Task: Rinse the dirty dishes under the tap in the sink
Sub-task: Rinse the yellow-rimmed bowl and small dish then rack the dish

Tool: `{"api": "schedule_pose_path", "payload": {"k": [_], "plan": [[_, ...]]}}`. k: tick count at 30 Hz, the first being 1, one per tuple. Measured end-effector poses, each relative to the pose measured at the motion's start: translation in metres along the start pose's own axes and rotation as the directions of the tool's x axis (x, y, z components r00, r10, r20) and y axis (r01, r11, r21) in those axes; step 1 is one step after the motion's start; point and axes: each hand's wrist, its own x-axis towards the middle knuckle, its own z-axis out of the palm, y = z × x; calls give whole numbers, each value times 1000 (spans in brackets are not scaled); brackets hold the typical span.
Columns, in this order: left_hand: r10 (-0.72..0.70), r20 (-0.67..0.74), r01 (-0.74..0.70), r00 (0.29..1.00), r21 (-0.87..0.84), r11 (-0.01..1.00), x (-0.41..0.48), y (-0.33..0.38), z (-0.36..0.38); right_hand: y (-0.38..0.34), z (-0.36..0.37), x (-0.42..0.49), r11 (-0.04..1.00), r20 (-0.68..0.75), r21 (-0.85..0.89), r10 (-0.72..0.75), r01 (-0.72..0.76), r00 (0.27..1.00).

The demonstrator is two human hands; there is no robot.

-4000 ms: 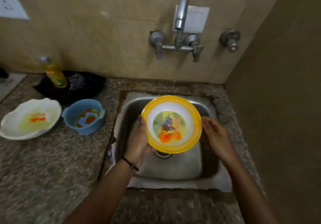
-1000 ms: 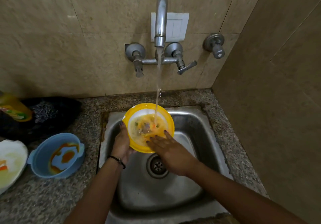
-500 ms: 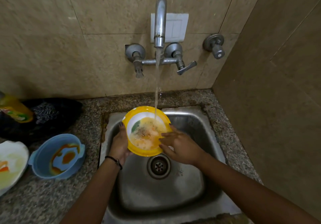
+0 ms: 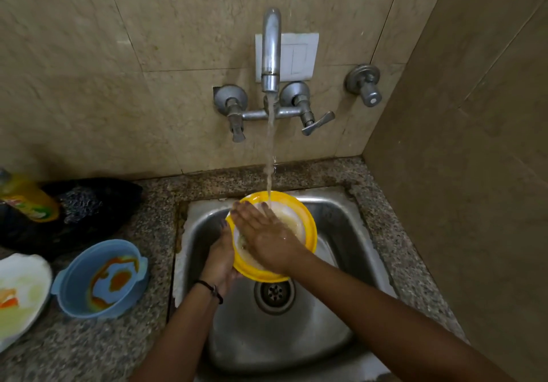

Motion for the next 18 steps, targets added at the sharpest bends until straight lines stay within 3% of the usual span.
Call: {"api": "schedule_pose_path", "payload": {"k": [2, 5, 8, 11, 13, 14, 16, 18], "plan": [[-33, -18, 32, 999, -19, 999, -1, -5, 2, 15, 0, 4, 995, 42, -81, 59, -55, 997], [-40, -49, 36, 998, -77, 996, -5, -7, 6, 19, -2, -1, 954, 147, -101, 296, -283, 944], [-25, -61, 20, 998, -85, 996, -6, -2, 6, 9, -5, -14, 867, 176, -34, 496, -498, 850], [8, -59, -12, 998, -67, 998, -8, -1, 2, -5, -17, -27, 793, 302, -153, 606, -589, 736], [15, -61, -19, 998, -78, 997, -9, -3, 0, -19, -27, -37, 813, 376, -232, 581, -534, 721], [13, -61, -18, 998, -86, 996, -9, -4, -1, -27, -30, -41, 849, 406, -224, 527, -478, 747], [3, -68, -10, 998, -107, 994, -9, -4, -1, -39, -35, -48, 927, 417, -49, 356, -371, 836], [-6, -67, -2, 998, -113, 994, -11, -3, 0, -42, -39, -49, 927, 404, 252, 162, -279, 900]]}}
